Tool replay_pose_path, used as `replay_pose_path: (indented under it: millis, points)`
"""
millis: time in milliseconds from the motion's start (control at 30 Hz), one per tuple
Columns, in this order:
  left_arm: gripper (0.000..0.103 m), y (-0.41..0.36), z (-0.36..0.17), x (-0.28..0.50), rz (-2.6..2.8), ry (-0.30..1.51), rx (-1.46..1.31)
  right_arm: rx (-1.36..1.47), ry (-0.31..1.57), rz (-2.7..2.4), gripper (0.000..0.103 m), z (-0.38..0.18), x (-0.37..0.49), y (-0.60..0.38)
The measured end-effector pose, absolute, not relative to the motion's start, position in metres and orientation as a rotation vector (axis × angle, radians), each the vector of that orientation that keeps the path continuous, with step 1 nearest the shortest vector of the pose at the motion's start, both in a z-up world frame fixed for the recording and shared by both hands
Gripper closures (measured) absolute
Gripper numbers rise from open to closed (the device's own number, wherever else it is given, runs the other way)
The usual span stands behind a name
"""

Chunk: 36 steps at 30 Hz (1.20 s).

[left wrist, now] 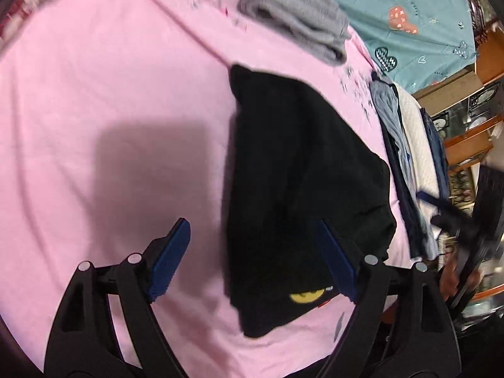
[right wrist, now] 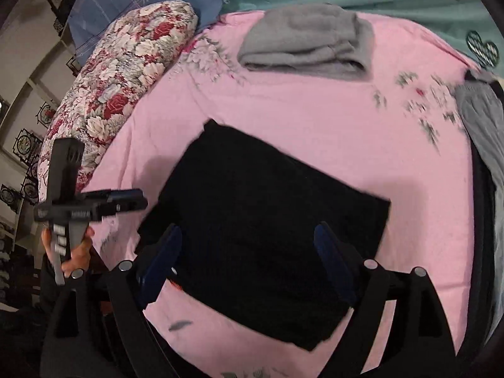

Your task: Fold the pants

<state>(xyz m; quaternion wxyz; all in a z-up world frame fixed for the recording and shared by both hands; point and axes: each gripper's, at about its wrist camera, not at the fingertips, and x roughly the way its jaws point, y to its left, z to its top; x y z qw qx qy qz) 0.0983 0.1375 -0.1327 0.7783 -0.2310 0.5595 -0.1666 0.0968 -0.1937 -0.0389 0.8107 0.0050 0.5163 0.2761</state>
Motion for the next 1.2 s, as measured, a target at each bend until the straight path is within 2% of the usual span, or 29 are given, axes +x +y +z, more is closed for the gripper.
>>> replay_pose_path:
  millis: [100, 267, 400, 500, 700, 733, 933, 1000, 1067, 1100, 1167, 1200]
  points:
    - [0.016, 0.130, -0.142, 0.115, -0.403, 1.215, -0.528, 0.083, 1.126, 0.485, 0.017, -0.060, 0.069, -0.235]
    - [0.015, 0.101, -0.152, 0.132, -0.518, 1.255, -0.580, 0.268, 1.171, 0.350, 0.017, -0.081, 0.052, -0.295]
    - [0.015, 0.067, -0.140, 0.127, -0.509, 1.246, -0.430, 0.514, 1.218, 0.405, 0.017, -0.099, 0.071, -0.316]
    - [0.014, 0.065, -0.141, 0.128, -0.501, 1.247, -0.419, 0.631, 1.256, 0.502, 0.017, -0.113, 0.099, -0.309]
    - [0.012, 0.079, -0.146, 0.132, -0.540, 1.255, -0.474, 0.616, 1.352, 0.524, 0.017, -0.139, 0.138, -0.287]
    - [0.012, 0.080, -0.146, 0.132, -0.549, 1.255, -0.478, 0.624, 1.359, 0.534, 0.013, -0.142, 0.142, -0.284]
    - [0.011, 0.076, -0.146, 0.142, -0.581, 1.244, -0.505, 0.630, 1.338, 0.658, 0.011, -0.145, 0.151, -0.270]
    - [0.018, 0.068, -0.146, 0.145, -0.582, 1.245, -0.491, 0.637, 1.327, 0.719, 0.011, -0.148, 0.160, -0.257]
    - [0.047, 0.063, -0.145, 0.145, -0.550, 1.240, -0.438, 0.664, 1.304, 0.757, 0.011, -0.151, 0.165, -0.250]
    - [0.051, 0.063, -0.144, 0.143, -0.534, 1.232, -0.425, 0.669, 1.287, 0.761, 0.011, -0.152, 0.166, -0.248]
    - [0.066, 0.067, -0.140, 0.138, -0.530, 1.207, -0.446, 0.623, 1.297, 0.719, 0.049, -0.152, 0.161, -0.246]
    - [0.068, 0.069, -0.135, 0.134, -0.531, 1.188, -0.451, 0.618, 1.312, 0.690, 0.065, -0.155, 0.158, -0.246]
